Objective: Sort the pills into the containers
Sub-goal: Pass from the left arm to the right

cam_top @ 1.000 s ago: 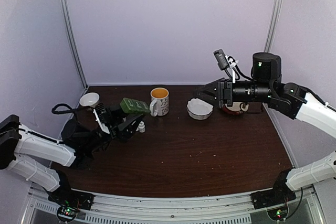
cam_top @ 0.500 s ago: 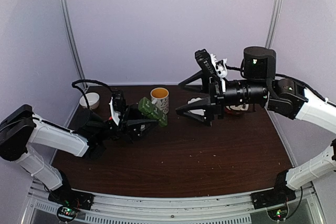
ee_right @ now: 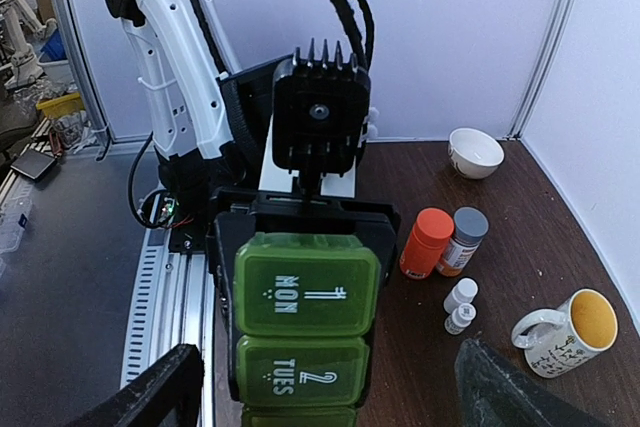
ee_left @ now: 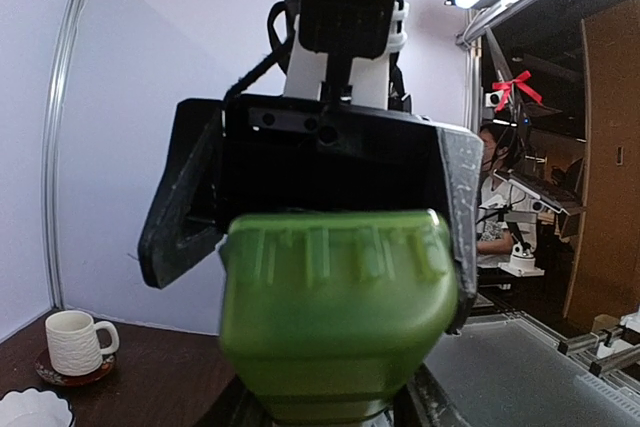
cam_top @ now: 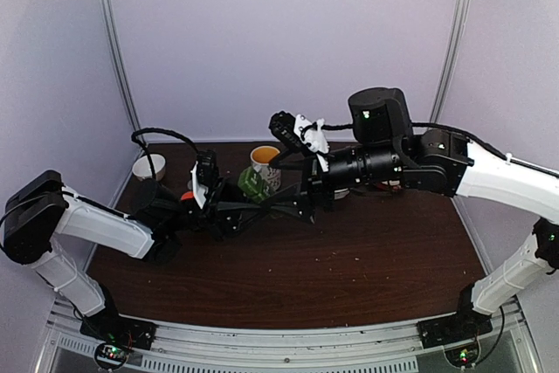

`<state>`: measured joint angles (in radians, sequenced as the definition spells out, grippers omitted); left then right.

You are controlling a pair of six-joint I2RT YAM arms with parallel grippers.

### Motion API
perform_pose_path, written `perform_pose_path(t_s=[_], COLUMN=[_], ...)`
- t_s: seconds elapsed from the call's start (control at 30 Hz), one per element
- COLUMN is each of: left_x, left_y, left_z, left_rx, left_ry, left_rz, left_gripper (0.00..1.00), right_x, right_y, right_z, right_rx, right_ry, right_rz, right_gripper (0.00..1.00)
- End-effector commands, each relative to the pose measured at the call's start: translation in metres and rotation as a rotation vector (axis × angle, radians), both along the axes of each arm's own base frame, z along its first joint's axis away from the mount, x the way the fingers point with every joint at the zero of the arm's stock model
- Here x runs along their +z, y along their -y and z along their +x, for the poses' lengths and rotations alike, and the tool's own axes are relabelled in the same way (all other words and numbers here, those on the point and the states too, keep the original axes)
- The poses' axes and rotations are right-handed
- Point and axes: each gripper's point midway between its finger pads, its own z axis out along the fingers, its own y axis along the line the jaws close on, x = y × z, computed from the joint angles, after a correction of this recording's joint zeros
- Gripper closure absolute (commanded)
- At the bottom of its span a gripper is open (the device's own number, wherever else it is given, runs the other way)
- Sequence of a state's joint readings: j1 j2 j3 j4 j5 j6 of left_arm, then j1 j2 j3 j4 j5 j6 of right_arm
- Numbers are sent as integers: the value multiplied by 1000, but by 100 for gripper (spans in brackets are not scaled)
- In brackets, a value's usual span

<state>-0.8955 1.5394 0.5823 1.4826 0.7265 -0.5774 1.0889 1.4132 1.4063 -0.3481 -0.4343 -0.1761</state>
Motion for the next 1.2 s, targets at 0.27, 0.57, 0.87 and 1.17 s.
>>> perform_pose_path(t_s=[0.27, 0.57, 0.87, 1.17], left_x=[11, 9, 9, 0], left_y=[-3, -2, -2, -9], left_z=[-5, -6, -4, 3], left_rx=[-29, -35, -32, 17], left_ry=[54, 56, 56, 46], left_rz=[-38, -33, -33, -22], left_gripper=[60, 60, 54, 15], right_x=[15, 10, 7, 13], right_y=[-16, -23, -22, -11], right_z=[-5, -11, -12, 0], right_rx=[28, 61, 56, -7], right_ry=[-10, -18, -12, 32], right_rz=[22, -3, -24, -17], right_gripper=[22, 42, 60, 63])
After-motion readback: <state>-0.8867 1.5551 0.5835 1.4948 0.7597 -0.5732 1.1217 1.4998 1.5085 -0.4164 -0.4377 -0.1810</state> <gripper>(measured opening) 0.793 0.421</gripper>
